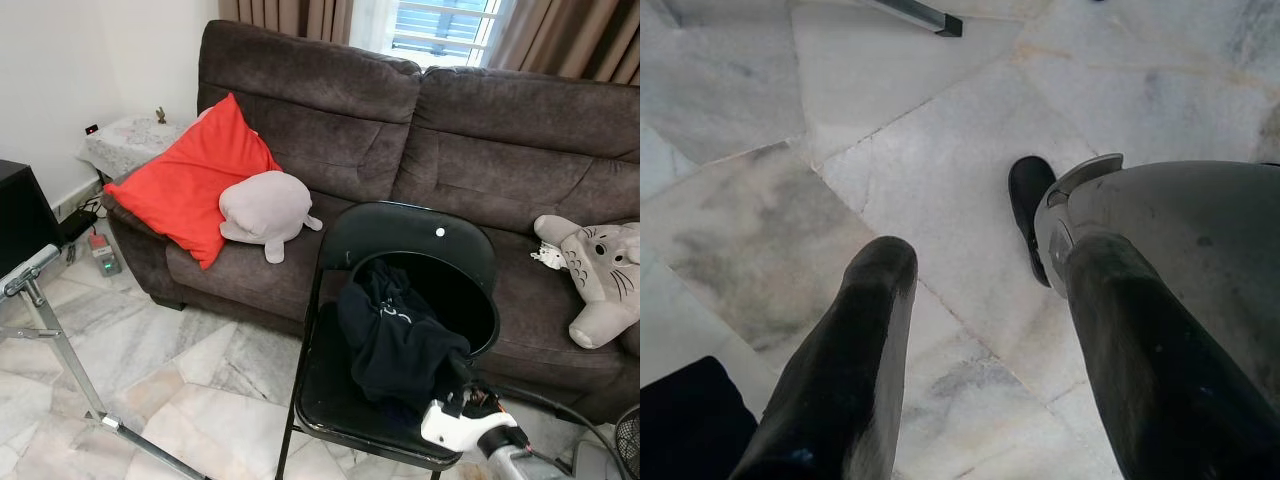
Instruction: Hang hanger
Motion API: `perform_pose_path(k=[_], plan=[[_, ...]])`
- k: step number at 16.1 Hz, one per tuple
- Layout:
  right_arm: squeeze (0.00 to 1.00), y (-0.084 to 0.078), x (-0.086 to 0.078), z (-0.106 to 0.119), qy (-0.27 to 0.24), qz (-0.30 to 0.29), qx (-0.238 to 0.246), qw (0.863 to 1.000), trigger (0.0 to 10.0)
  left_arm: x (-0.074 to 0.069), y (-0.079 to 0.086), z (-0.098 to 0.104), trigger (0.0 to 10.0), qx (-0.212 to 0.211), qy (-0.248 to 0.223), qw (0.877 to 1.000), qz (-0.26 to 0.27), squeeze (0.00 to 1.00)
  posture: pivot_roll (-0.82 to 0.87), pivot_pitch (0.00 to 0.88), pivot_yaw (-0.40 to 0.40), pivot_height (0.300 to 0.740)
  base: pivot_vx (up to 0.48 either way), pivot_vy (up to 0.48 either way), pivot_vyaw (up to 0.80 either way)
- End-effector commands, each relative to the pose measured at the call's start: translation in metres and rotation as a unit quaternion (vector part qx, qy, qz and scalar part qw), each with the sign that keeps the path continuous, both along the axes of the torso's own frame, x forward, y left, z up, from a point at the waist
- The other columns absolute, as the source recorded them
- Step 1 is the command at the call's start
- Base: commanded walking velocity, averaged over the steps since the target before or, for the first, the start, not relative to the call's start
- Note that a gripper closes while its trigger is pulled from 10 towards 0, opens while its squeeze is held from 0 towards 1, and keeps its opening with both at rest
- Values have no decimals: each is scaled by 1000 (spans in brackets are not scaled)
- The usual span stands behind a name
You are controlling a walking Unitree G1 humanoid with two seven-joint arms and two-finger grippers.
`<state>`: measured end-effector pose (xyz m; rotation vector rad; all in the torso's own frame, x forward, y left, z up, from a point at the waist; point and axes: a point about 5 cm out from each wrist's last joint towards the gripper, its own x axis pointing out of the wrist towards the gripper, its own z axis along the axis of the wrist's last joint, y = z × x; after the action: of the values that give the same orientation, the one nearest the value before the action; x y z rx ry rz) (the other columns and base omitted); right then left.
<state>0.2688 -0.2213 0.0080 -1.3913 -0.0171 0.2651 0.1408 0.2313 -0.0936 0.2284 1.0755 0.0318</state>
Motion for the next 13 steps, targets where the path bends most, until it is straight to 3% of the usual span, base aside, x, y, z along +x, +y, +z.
perform_pose_path(k=[1,10,12,13], plan=[[0,-3,-2,-1,5,-10,3,1000,0,-3,-1,-1,10000,1,4,1000,-4,0,61,0,-73,740,0,0,0],[0,5,7,4,19,10,20,1000,235,-2,-1,-1,10000,2,4,1000,-5,0,64,0,-70,740,0,0,0],[0,6,8,5,26,24,11,999,10000,-2,0,-1,10000,2,4,1000,-4,0,62,0,-69,740,0,0,0],[0,8,8,5,31,34,10,999,10000,-2,0,-1,10000,2,4,1000,-5,0,60,0,-67,740,0,0,0]])
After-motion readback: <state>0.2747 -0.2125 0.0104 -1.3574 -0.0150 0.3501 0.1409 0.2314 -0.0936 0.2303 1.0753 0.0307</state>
